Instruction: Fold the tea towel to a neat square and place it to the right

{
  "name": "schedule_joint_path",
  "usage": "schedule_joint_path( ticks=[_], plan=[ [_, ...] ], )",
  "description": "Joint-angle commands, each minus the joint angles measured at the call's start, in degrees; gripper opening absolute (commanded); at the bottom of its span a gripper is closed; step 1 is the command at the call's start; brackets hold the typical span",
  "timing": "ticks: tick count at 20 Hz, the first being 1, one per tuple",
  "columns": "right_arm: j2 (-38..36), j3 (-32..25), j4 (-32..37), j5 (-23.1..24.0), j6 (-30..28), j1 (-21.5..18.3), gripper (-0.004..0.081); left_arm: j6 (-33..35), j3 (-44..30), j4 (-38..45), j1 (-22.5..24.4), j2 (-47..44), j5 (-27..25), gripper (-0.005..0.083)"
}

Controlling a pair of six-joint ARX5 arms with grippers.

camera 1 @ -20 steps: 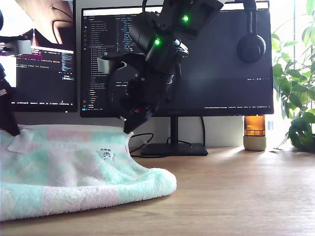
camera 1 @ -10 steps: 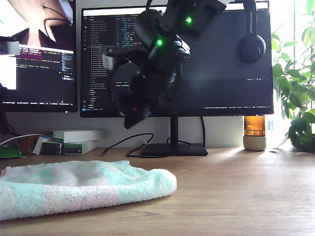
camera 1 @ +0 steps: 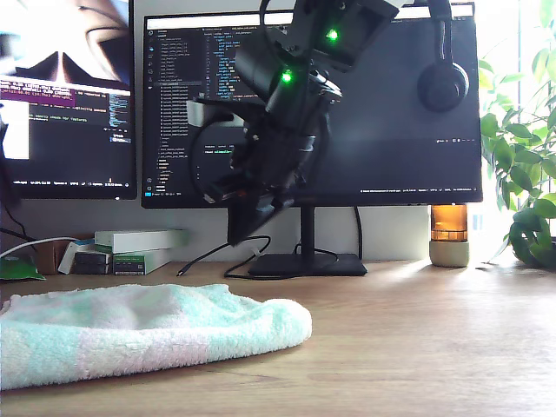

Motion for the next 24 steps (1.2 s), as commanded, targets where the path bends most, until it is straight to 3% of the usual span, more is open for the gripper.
schedule_joint_path(
  ticks=[1, 5, 12, 15, 19, 21, 24],
  plan=[
    [-0.59, 0.46, -0.94, -1.46, 1.66, -1.20, -0.0011, -0.52, -0.42, -0.02, -0.11, -2.51, 0.31, -0.0019],
    [-3.91, 0.44, -4.20, -4.76, 3.56, -3.58, -0.0011, -1.57, -2.38, 0.55, -0.11, -8.09, 1.77, -0.0019],
    [-9.81, -2.38, -5.95, -7.91, 3.45, -4.50, -0.0012, -7.72, -14.40, 6.43, -0.13, -20.70, 3.89, -0.0019],
    [-14.40, -9.60, -1.40, -8.68, 3.65, -4.66, -0.0012, -7.48, -17.86, 5.33, -0.17, -25.94, 8.17, -0.0019],
    [-23.15, -23.87, 8.15, -10.88, 6.03, -4.81, -0.0012, -7.43, -21.35, 2.89, -0.31, -31.69, 13.57, -0.0019],
    [-25.05, -28.37, 8.46, -15.28, 6.54, -4.81, -0.0012, -7.48, -21.35, -0.68, -0.83, -31.87, 14.23, -0.0020],
    [-24.26, -30.36, 4.09, -21.53, 6.45, -4.70, -0.0012, -7.45, -21.35, -3.37, -2.23, -28.72, 15.19, -0.0021]
  ],
)
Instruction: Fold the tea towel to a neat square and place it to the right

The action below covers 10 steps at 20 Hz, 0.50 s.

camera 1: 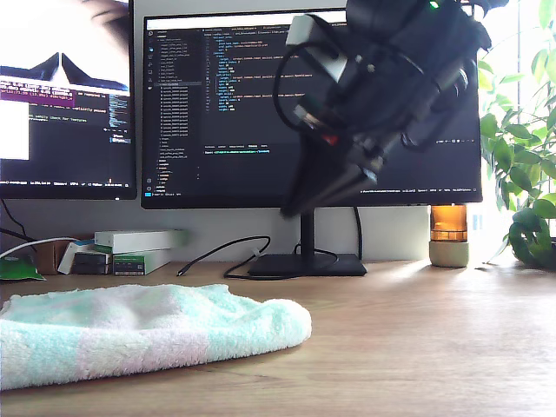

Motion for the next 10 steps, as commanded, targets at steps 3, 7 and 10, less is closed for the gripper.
schedule_joint_path(
  ticks=[3, 7, 10],
  plan=[
    [0.98, -1.03, -0.68, -4.61, -0.07, 1.03, -0.0012, 0.07, -0.96, 0.13, -2.51, 6.84, 3.48, -0.0021],
    [1.92, -1.03, -1.38, -5.44, 0.50, 1.22, -0.0012, 0.15, -0.92, 1.64, -4.85, 14.05, 3.32, -0.0021],
    [4.61, -1.03, -0.48, -7.80, 1.55, 1.46, -0.0012, 1.11, -0.92, 1.46, -5.03, 17.42, 2.84, -0.0021]
  ],
)
